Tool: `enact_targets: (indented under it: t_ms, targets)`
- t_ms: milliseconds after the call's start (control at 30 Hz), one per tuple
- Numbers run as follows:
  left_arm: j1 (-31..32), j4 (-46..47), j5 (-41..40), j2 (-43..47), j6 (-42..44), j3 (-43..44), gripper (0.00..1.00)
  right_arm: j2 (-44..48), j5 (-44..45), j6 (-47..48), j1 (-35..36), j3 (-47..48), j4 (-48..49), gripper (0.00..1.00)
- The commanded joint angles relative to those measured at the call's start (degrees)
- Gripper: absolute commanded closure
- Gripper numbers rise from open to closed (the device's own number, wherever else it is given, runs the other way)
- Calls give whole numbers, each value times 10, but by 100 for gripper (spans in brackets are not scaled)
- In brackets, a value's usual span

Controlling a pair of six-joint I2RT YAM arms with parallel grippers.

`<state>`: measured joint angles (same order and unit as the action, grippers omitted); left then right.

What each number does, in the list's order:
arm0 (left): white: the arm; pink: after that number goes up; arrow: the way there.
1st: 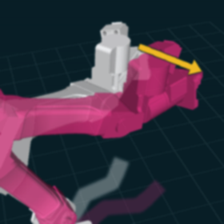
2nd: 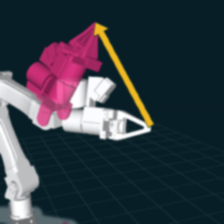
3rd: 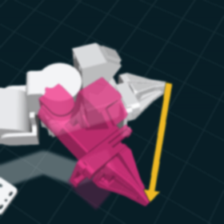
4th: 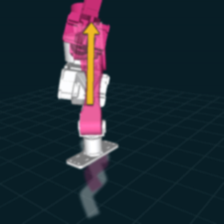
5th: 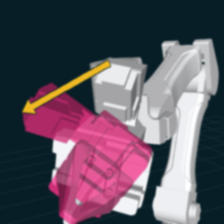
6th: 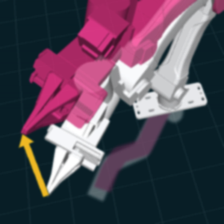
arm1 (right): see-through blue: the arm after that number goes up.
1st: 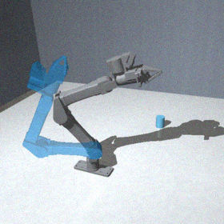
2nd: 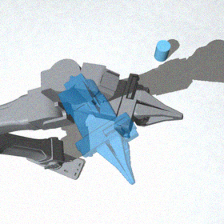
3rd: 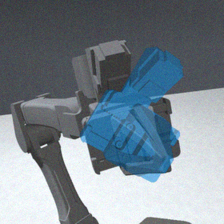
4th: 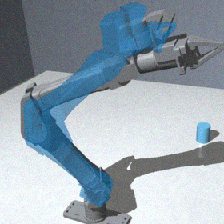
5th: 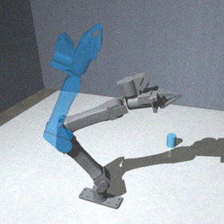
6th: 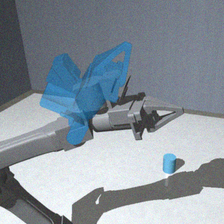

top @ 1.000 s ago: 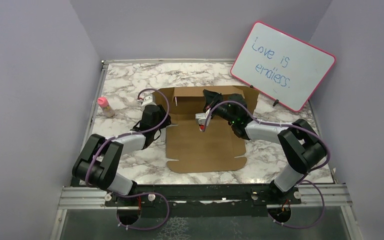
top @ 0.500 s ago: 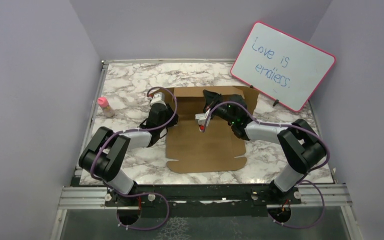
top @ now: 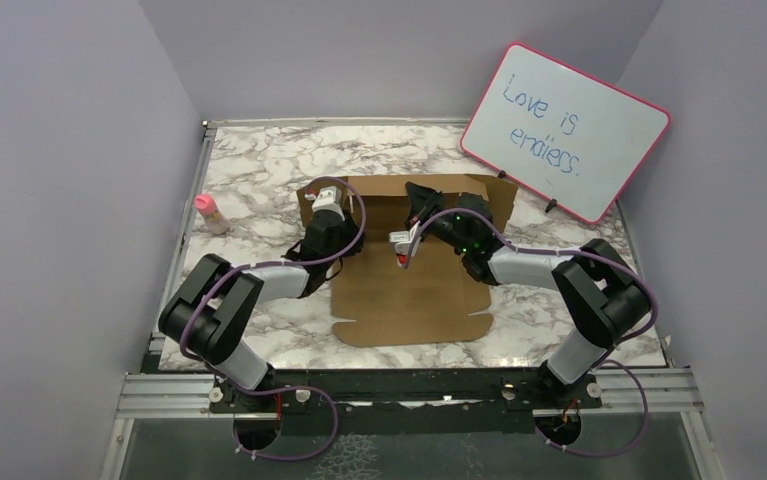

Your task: Fold the paper box

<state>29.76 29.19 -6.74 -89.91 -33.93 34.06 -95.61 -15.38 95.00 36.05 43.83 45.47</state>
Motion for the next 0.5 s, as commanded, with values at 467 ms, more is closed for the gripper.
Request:
enact_targets:
  t_ms: [467]
  targets:
    - [-1,4,-99,223,145,-63,49,11,30,3,9,-8,-56,99]
